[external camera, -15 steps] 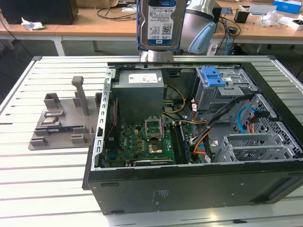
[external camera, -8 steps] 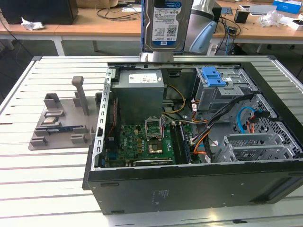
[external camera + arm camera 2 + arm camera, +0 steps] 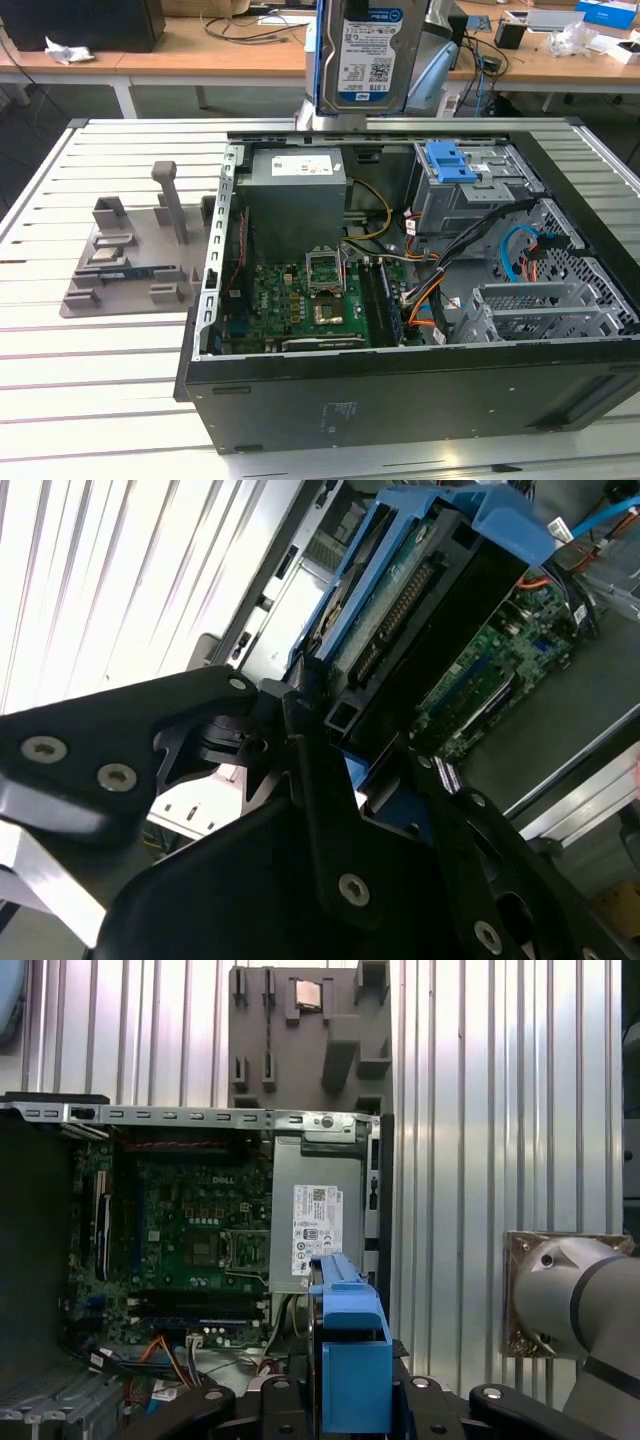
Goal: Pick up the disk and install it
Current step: 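Pick up the disk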
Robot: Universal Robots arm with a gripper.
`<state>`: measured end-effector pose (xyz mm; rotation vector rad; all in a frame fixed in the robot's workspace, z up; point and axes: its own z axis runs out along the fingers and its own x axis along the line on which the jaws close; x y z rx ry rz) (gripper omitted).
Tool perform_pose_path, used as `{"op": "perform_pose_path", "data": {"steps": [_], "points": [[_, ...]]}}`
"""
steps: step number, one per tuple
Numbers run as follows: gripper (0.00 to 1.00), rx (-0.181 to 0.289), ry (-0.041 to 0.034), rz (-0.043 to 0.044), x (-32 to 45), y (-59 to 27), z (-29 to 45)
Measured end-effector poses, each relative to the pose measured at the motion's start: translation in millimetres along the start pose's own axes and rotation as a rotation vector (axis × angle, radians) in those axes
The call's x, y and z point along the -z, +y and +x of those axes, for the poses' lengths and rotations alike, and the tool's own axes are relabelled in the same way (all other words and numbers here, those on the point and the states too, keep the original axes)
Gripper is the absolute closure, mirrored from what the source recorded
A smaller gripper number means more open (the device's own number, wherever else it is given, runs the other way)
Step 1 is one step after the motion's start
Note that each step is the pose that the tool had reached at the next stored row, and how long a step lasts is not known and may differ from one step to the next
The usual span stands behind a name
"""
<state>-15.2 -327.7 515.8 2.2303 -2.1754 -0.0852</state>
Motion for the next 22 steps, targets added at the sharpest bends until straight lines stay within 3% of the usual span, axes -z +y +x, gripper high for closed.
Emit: {"op": "perform_pose_path", "data": {"steps": [8,15,22], "points": [[0.64,0.000,0.0000,-0.0022,1.2,-18.0,15.0],[0.64,0.000,-0.0001,-0.0054,2.8,-43.7,36.7],[0.64,0.000,-0.0002,-0.0069,3.6,-55.5,46.8]]}}
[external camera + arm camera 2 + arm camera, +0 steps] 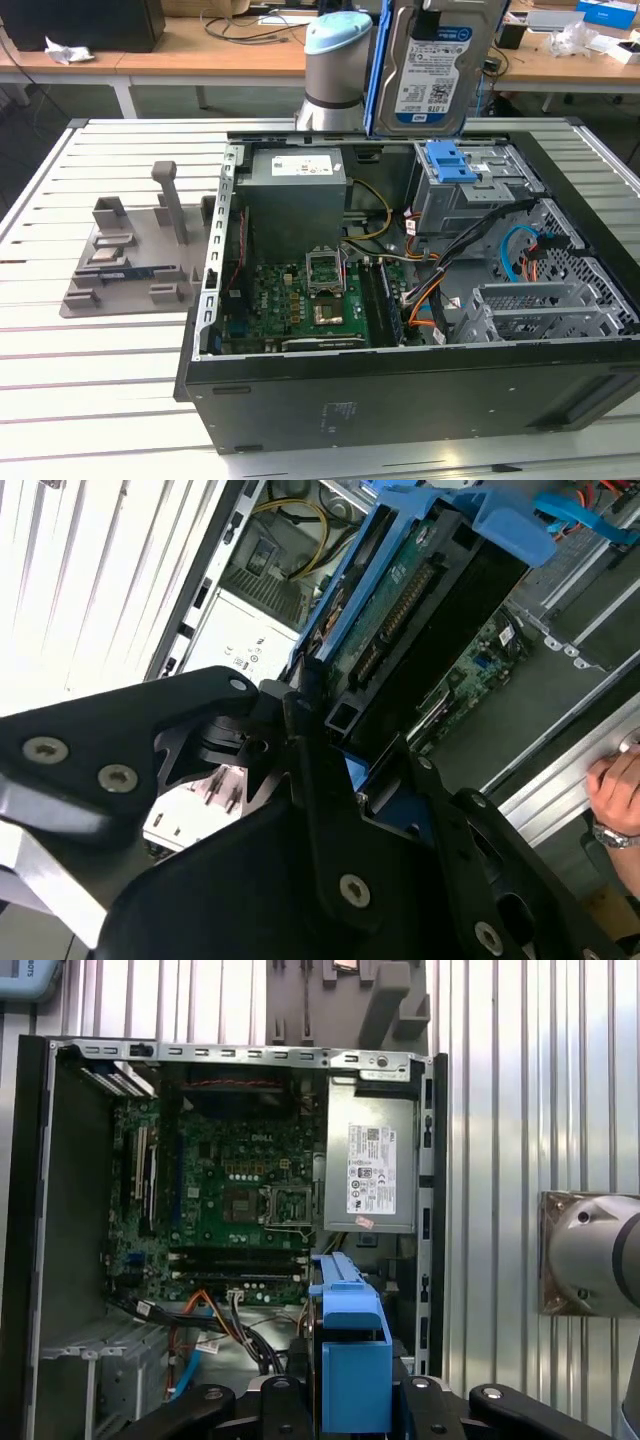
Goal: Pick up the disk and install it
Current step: 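Pick up the disk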
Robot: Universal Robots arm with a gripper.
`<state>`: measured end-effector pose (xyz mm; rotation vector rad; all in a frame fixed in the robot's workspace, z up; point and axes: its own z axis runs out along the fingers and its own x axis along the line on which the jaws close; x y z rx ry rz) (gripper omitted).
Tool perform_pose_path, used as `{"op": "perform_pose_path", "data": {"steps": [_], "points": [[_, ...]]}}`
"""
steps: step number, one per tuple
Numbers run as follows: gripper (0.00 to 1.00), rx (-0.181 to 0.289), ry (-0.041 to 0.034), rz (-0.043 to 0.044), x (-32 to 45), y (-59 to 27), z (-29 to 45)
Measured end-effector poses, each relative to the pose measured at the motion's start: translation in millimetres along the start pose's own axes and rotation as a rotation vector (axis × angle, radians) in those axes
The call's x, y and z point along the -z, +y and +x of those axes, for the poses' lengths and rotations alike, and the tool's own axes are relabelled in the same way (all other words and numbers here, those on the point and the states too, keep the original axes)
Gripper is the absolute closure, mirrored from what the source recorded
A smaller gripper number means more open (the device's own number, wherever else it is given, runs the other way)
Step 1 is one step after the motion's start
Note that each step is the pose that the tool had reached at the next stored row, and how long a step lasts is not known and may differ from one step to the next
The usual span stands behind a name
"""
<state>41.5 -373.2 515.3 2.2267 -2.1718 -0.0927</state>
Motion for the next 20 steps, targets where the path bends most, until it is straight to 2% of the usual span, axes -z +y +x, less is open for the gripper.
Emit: {"op": "perform_pose_path", "data": {"steps": [14,20], "points": [[0.64,0.000,-0.0001,-0.0033,1.8,-24.2,23.2],[0.64,0.000,-0.0001,-0.0045,2.6,-34.2,35.3]]}}
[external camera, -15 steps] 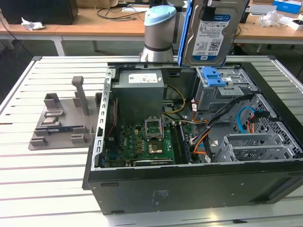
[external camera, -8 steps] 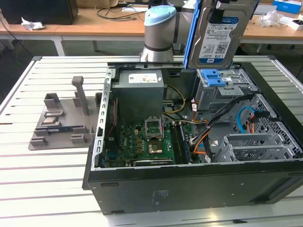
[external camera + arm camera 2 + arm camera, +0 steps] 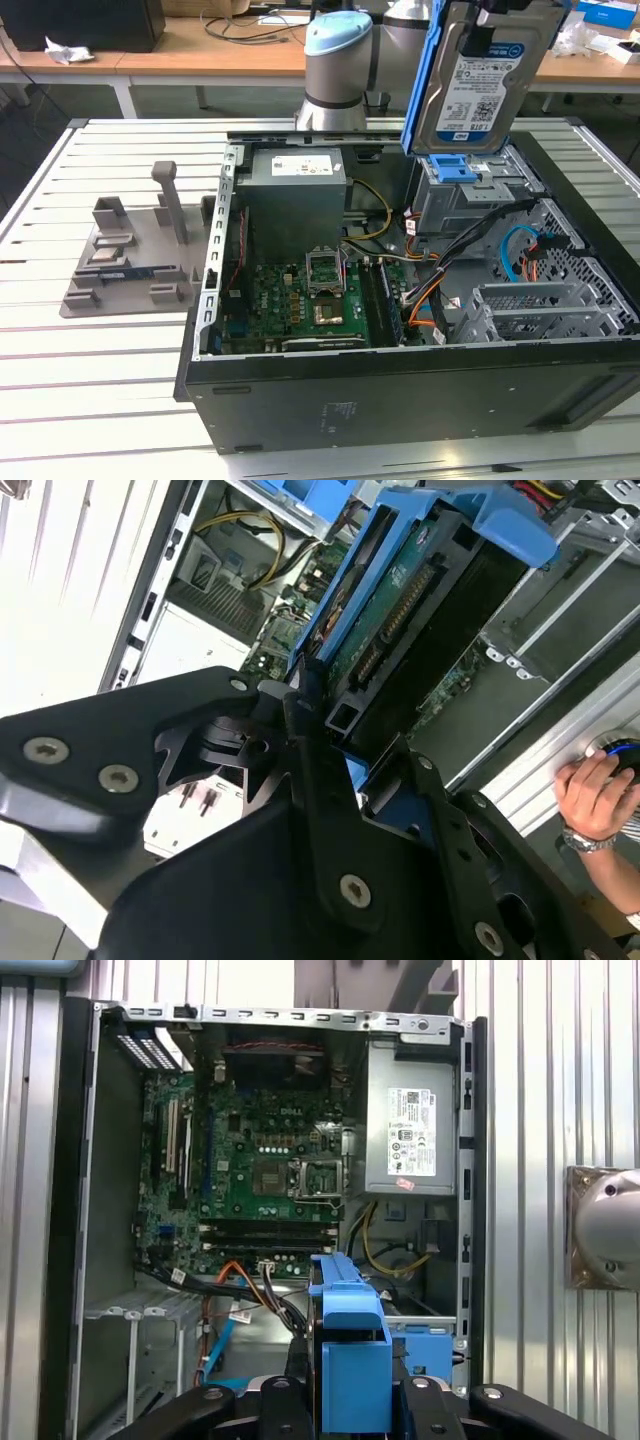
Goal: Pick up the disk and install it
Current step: 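Pick up the disk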
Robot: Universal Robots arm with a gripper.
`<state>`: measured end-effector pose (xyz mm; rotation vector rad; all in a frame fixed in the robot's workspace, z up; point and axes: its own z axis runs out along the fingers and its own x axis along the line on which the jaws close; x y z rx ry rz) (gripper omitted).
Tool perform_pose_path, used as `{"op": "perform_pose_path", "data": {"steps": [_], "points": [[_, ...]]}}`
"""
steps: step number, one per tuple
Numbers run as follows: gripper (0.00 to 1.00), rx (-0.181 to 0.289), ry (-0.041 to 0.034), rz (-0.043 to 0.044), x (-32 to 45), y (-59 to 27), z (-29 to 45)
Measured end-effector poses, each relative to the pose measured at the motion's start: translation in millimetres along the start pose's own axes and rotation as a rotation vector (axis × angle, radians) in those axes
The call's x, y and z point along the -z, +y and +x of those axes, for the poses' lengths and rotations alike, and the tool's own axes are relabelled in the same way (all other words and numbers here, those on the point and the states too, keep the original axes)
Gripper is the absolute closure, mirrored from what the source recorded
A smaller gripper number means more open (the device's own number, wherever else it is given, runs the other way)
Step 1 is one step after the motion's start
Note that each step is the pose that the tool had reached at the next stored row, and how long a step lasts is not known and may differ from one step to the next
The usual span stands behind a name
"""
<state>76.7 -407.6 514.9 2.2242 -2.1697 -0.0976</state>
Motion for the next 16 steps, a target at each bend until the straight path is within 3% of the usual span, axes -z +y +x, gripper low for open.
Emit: {"op": "perform_pose_path", "data": {"steps": [4,8,14,16], "points": [[0.64,0.000,-0.0001,-0.0008,0.6,-7.1,11.0],[0.64,0.000,-0.0002,-0.0009,0.8,-8.3,25.2],[0.64,0.000,-0.0001,-0.0009,1.3,-7.4,64.7],[0.64,0.000,-0.0001,-0.0009,1.4,-7.2,74.0]]}}
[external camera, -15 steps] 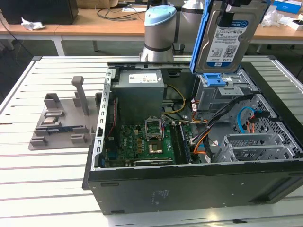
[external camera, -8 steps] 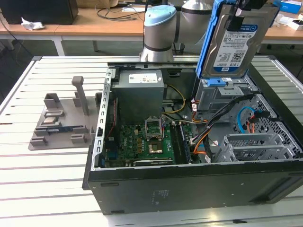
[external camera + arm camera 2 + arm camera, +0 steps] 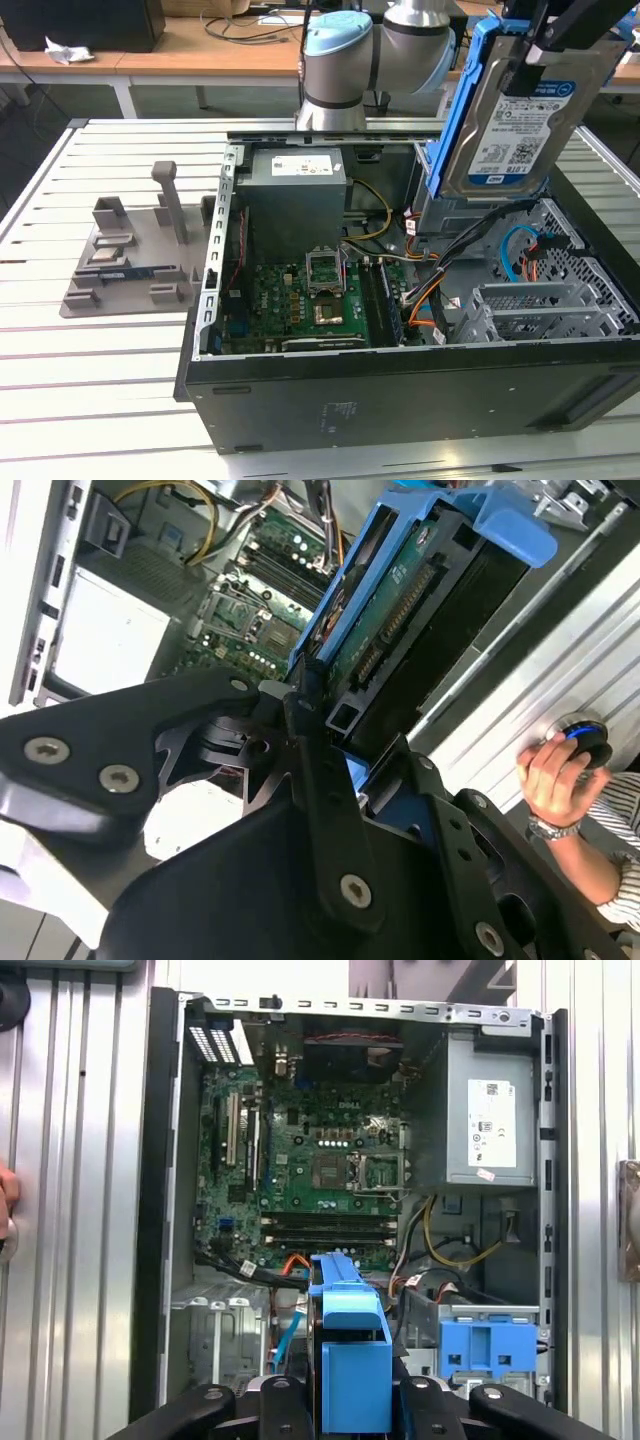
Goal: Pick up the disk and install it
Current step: 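Pick up the disk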
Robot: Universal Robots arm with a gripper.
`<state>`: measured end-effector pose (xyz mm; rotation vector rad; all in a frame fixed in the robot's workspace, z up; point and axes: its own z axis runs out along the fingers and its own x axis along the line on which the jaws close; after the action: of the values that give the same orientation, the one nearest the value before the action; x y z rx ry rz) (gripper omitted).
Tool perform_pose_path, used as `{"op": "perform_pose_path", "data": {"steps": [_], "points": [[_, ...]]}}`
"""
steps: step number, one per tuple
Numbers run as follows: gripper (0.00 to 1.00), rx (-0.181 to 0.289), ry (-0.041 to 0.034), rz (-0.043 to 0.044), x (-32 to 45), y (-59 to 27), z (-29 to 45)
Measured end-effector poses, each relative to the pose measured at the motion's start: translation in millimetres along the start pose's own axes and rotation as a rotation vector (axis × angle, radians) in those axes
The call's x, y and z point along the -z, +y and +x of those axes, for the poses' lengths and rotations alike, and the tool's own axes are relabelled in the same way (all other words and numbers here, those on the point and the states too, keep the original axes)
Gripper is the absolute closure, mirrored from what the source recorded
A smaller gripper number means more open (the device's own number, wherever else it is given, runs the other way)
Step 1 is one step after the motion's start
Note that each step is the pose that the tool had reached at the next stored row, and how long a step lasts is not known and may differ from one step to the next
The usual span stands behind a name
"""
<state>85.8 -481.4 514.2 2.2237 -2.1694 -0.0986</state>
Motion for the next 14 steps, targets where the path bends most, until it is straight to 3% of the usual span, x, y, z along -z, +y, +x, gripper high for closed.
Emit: {"op": "perform_pose_path", "data": {"steps": [8,10,14], "points": [[0.64,0.000,0.0001,-0.0001,0.2,0.7,32.0],[0.64,0.000,0.0001,-0.0001,0.0,1.0,43.9],[0.64,-0.001,-0.0007,0.0000,-0.7,1.2,57.2]]}}
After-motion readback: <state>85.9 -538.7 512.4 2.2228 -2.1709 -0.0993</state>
